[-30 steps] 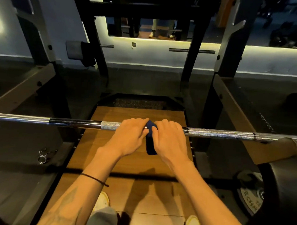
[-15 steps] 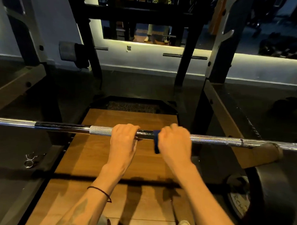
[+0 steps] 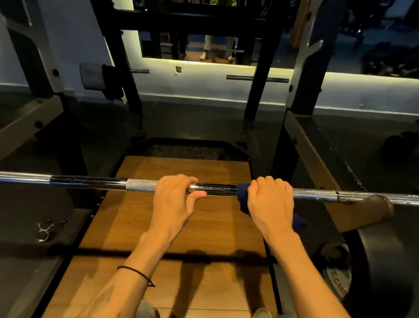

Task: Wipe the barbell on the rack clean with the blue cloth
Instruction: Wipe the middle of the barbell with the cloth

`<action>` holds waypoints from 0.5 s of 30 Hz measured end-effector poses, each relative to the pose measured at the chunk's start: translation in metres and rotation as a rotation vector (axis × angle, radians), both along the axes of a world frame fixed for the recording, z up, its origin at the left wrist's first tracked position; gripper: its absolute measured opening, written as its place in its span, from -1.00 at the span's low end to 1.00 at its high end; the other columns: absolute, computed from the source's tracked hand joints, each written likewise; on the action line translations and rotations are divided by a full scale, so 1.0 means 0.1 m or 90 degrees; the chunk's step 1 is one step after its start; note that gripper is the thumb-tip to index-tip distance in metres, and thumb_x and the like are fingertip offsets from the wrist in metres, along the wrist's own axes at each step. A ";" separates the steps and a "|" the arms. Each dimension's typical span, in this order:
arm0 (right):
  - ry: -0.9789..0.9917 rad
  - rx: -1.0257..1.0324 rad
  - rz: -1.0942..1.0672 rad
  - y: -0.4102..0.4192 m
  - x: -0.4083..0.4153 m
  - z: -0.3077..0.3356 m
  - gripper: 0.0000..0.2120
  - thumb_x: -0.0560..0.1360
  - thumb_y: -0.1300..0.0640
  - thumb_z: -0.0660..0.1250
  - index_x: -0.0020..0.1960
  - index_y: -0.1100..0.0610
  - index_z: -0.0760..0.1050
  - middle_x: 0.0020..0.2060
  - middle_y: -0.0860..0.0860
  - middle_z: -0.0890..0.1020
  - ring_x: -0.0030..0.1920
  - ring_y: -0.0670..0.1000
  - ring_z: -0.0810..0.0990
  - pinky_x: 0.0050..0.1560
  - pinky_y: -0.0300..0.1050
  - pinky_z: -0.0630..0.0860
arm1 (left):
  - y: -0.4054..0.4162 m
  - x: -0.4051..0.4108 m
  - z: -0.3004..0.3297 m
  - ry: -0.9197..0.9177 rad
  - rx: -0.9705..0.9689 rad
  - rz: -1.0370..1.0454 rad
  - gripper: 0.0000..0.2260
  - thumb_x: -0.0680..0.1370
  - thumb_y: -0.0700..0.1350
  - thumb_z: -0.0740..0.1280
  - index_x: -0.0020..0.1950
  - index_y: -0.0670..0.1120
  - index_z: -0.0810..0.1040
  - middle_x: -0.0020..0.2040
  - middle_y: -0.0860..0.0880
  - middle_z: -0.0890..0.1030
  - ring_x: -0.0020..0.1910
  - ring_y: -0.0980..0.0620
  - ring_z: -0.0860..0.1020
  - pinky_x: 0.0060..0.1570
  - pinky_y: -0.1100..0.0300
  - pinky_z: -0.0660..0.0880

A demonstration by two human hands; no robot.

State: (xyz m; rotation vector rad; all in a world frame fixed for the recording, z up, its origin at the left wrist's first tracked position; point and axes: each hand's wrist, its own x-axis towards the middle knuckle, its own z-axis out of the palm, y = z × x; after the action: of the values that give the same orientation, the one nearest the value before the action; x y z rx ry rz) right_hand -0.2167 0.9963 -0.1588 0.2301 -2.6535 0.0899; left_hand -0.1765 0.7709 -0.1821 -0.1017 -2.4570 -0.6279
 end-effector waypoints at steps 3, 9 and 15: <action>-0.021 0.024 0.001 -0.46 0.06 -0.01 -0.60 0.54 0.07 -0.04 -0.24 0.08 0.53 -0.30 0.09 0.57 -0.26 0.20 0.53 -0.18 0.11 0.33 | 0.04 0.03 -0.04 0.029 0.073 0.001 -0.77 0.48 0.05 0.49 0.00 -0.04 0.57 -0.09 0.07 0.60 -0.09 0.07 0.48 0.03 0.18 0.33; -0.009 0.019 0.151 -0.79 0.14 -0.02 -0.62 0.61 0.02 -0.05 -0.16 0.04 0.50 -0.23 0.02 0.57 -0.22 0.13 0.52 -0.16 0.09 0.37 | 0.02 0.05 0.02 0.008 0.060 -0.014 -0.81 0.47 -0.08 0.49 -0.04 0.00 0.51 -0.13 0.10 0.54 -0.11 0.06 0.47 0.03 0.15 0.32; 0.031 -0.035 0.090 0.29 -0.08 -0.07 -0.65 0.63 -0.03 0.07 -0.28 0.04 0.40 -0.36 0.05 0.47 -0.31 0.21 0.49 -0.21 0.14 0.31 | -0.03 0.07 0.12 -0.059 -0.072 -0.021 -0.77 0.57 0.19 0.30 0.06 0.05 0.49 -0.09 0.14 0.53 -0.10 0.09 0.48 0.04 0.13 0.37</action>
State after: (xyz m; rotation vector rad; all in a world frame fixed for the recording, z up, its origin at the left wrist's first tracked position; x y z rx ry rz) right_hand -0.2247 1.0249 -0.1658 0.3972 -2.5800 0.1998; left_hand -0.1699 0.7677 -0.1702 -0.1618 -2.5850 -0.5171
